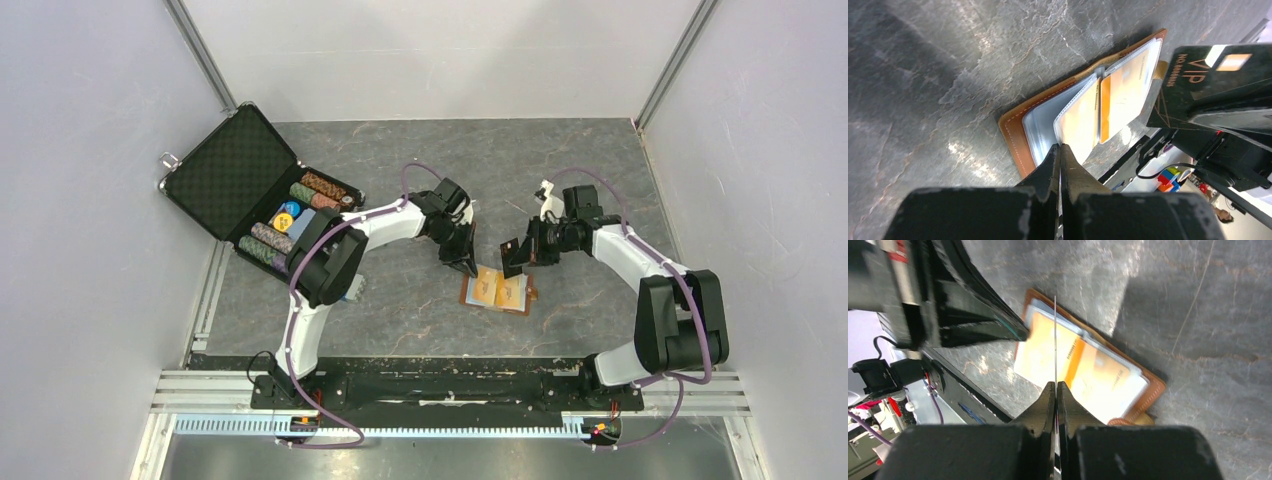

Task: Put the credit cards into the card holder
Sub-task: Insert the credit card into the card holder.

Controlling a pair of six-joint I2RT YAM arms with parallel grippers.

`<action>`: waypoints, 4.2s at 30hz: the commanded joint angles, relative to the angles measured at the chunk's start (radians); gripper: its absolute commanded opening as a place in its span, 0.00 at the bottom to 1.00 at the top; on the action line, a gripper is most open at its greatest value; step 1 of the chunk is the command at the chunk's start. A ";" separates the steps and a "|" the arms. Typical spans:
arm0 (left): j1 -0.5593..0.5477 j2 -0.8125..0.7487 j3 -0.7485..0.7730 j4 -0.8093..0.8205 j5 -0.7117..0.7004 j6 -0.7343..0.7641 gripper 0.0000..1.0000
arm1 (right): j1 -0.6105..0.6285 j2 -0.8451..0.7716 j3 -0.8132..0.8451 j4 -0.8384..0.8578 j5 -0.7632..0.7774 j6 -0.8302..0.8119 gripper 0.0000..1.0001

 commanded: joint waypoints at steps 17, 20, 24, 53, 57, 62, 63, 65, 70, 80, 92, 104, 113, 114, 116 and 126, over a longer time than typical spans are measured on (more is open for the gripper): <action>-0.057 0.042 0.253 -0.186 0.038 -0.056 0.39 | -0.024 -0.009 0.140 -0.059 0.084 -0.026 0.00; -0.059 0.044 0.257 -0.192 0.020 -0.039 0.41 | -0.031 -0.009 0.153 -0.071 0.090 -0.033 0.00; -0.037 0.019 0.237 -0.221 -0.054 0.000 0.50 | -0.029 -0.020 0.126 -0.067 0.068 -0.031 0.00; 0.065 -0.030 0.064 -0.043 -0.018 -0.010 0.45 | 0.115 0.136 -0.145 0.201 0.093 0.078 0.00; 0.055 -0.009 0.061 -0.037 -0.014 -0.010 0.45 | 0.115 0.134 -0.160 0.194 0.104 0.064 0.00; 0.041 0.005 0.063 -0.027 -0.007 -0.012 0.45 | 0.115 0.134 -0.166 0.193 0.113 0.057 0.00; 0.039 0.007 0.063 -0.027 -0.007 -0.012 0.45 | 0.115 0.136 -0.166 0.194 0.113 0.057 0.00; 0.035 0.013 0.063 -0.032 -0.007 -0.010 0.45 | 0.115 0.137 -0.164 0.194 0.112 0.057 0.00; 0.029 0.016 0.057 -0.058 -0.039 0.004 0.46 | 0.115 0.134 -0.152 0.194 0.110 0.056 0.00; 0.029 -0.011 0.072 -0.133 -0.164 0.053 0.53 | 0.115 0.133 -0.151 0.189 0.107 0.054 0.00; 0.016 0.000 0.005 0.110 0.110 -0.062 0.31 | 0.113 0.138 -0.112 0.191 0.076 0.051 0.00; 0.019 -0.034 0.128 -0.177 -0.064 0.008 0.07 | 0.093 0.075 0.090 0.114 0.041 0.089 0.00; -0.024 0.034 0.211 -0.179 0.037 -0.051 0.47 | 0.055 0.039 0.187 0.019 0.131 0.026 0.00; -0.030 0.046 0.225 -0.180 0.052 -0.053 0.48 | 0.050 0.035 0.191 0.014 0.136 0.023 0.00; -0.041 0.065 0.246 -0.163 0.079 -0.071 0.49 | 0.041 0.026 0.192 0.007 0.144 0.019 0.00; -0.077 0.117 0.308 -0.111 0.156 -0.082 0.52 | 0.016 0.012 0.179 -0.022 0.150 -0.011 0.00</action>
